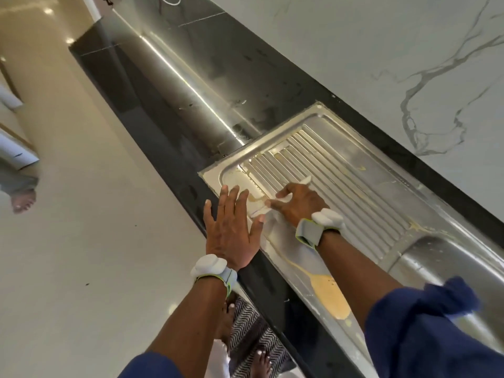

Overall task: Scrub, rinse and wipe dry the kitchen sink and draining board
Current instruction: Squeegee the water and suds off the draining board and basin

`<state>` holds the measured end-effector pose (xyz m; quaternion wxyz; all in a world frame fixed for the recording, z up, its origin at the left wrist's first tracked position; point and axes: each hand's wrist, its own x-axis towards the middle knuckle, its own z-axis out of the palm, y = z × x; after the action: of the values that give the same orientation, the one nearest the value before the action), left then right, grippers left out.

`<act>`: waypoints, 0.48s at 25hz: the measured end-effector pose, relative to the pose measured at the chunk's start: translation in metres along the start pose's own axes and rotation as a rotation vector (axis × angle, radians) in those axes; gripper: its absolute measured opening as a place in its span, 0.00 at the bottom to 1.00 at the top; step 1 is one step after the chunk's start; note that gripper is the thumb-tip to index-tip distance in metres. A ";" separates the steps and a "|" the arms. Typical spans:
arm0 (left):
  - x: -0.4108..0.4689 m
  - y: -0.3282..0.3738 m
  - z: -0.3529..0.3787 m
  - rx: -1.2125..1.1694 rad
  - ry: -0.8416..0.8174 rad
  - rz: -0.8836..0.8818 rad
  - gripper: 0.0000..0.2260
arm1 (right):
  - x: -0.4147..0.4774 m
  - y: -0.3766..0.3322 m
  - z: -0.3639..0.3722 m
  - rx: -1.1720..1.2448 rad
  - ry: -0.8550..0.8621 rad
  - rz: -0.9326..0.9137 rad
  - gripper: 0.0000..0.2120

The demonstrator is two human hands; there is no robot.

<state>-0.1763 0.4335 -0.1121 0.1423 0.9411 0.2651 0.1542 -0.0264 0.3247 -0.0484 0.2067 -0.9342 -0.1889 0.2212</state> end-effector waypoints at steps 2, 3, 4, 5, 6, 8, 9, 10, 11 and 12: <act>-0.001 0.002 -0.001 0.026 0.009 0.001 0.30 | -0.030 0.024 -0.005 -0.023 -0.004 -0.002 0.21; -0.003 0.003 -0.001 0.048 0.019 -0.013 0.30 | -0.047 0.039 -0.009 -0.025 -0.004 -0.003 0.20; -0.006 0.006 0.000 0.059 0.035 -0.043 0.31 | -0.067 0.057 -0.014 -0.029 -0.009 -0.009 0.20; -0.013 0.014 0.001 0.051 0.045 -0.075 0.31 | -0.091 0.083 -0.021 -0.034 -0.015 -0.008 0.19; -0.021 0.023 0.002 0.026 0.043 -0.101 0.31 | -0.116 0.108 -0.026 -0.040 -0.015 -0.005 0.18; -0.036 0.038 0.006 0.008 0.040 -0.134 0.30 | -0.155 0.151 -0.031 -0.052 -0.020 0.003 0.17; -0.042 0.046 0.006 0.008 0.029 -0.139 0.31 | -0.170 0.168 -0.035 -0.067 -0.026 0.010 0.17; -0.048 0.055 0.006 0.004 0.021 -0.145 0.31 | -0.184 0.181 -0.042 -0.098 -0.041 0.022 0.16; -0.057 0.064 0.005 0.002 0.024 -0.164 0.31 | -0.193 0.193 -0.051 -0.130 -0.071 0.033 0.15; -0.064 0.070 0.006 -0.001 0.034 -0.186 0.31 | -0.198 0.201 -0.058 -0.148 -0.102 0.038 0.13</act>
<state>-0.1945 0.3404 -0.1068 0.1521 0.9097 0.3534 0.1563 -0.1097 0.0492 -0.0290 0.1230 -0.9379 -0.1971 0.2578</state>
